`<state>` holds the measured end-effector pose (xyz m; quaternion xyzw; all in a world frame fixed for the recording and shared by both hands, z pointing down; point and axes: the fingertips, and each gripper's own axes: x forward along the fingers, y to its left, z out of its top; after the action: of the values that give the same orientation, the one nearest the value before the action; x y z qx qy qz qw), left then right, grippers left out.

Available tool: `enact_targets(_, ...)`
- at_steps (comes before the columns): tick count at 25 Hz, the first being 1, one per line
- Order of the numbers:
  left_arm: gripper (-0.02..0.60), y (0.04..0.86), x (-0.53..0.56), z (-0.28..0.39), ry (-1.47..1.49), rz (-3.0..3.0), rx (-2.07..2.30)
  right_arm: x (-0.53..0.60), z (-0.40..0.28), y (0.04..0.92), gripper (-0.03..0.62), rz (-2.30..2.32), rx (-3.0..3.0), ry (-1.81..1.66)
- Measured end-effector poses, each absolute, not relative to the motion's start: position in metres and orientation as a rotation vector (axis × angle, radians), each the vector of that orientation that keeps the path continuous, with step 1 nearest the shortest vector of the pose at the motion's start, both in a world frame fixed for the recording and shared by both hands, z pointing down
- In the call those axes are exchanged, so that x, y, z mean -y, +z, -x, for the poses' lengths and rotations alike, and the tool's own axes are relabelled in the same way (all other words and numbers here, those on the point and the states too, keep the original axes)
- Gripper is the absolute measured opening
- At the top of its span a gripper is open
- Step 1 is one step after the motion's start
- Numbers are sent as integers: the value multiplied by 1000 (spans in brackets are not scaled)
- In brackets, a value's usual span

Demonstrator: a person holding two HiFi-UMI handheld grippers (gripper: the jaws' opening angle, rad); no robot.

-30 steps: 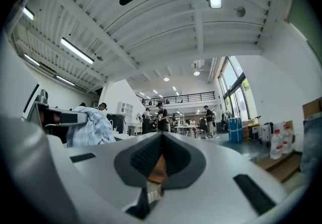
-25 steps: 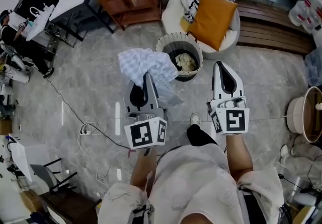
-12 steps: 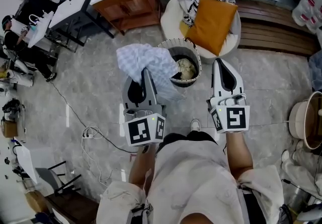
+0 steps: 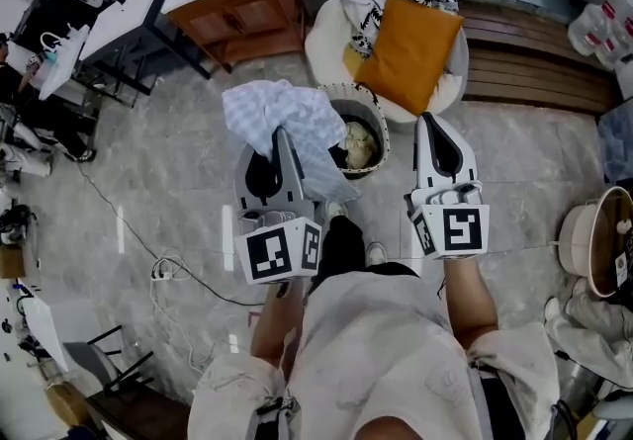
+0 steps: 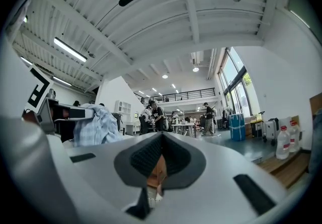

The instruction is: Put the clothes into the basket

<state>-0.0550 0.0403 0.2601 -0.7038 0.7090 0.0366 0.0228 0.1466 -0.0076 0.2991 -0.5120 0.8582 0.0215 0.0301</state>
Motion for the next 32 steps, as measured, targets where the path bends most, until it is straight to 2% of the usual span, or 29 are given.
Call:
enact_targets(16, 43, 270, 104, 126, 166, 2321, -2118, 139, -60, 288, -12, 1663, -2644, 120)
enact_targets(32, 43, 340, 204, 173, 64, 2523, -2096, 226, 6, 324, -12, 1755, -2686, 59)
